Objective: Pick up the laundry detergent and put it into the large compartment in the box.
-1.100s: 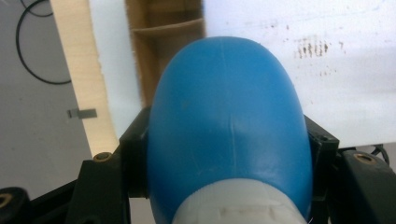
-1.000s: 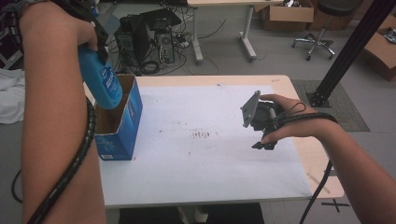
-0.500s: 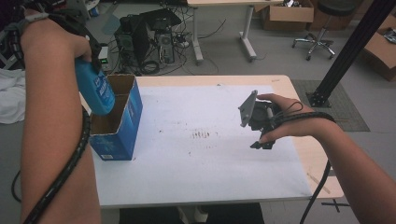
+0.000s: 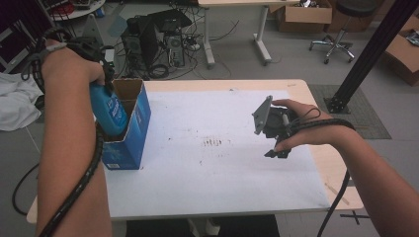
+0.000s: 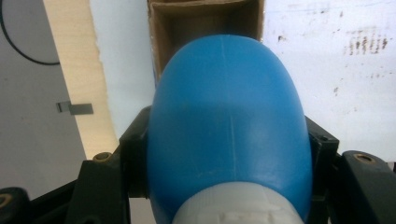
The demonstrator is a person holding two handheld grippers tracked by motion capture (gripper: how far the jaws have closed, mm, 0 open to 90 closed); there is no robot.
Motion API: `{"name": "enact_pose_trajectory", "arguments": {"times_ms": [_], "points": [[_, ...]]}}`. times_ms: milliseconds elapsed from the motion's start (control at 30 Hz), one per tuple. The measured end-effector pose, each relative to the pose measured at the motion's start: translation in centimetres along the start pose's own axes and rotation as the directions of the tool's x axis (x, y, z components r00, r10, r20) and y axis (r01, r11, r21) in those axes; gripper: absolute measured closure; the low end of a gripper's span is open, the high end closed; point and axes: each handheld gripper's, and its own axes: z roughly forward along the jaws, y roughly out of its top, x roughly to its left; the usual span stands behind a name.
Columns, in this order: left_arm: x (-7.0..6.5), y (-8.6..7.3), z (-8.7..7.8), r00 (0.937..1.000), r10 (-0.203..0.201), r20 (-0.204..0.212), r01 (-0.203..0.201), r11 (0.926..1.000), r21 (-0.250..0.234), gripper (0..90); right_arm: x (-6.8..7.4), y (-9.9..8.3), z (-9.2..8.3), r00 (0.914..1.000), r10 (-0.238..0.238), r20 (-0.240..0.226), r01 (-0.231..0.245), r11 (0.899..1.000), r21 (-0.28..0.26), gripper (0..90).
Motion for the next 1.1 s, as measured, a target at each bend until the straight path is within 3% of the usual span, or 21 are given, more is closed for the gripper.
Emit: {"name": "enact_pose_trajectory", "arguments": {"times_ms": [400,1100], "points": [[0.3,0.6,4.7,0.9999,0.006,0.009,-0.007,0.9984,0.057,37.9,0.1,0.0,0.1,1.0000,0.002,0.000,-0.002,1.000,0.004,15.8],[1.2,1.1,10.4,0.9991,0.041,0.010,-0.042,0.9951,0.090,37.9,0.1,0.3,0.5,1.0000,0.006,-0.007,-0.006,1.000,0.004,15.8]]}}
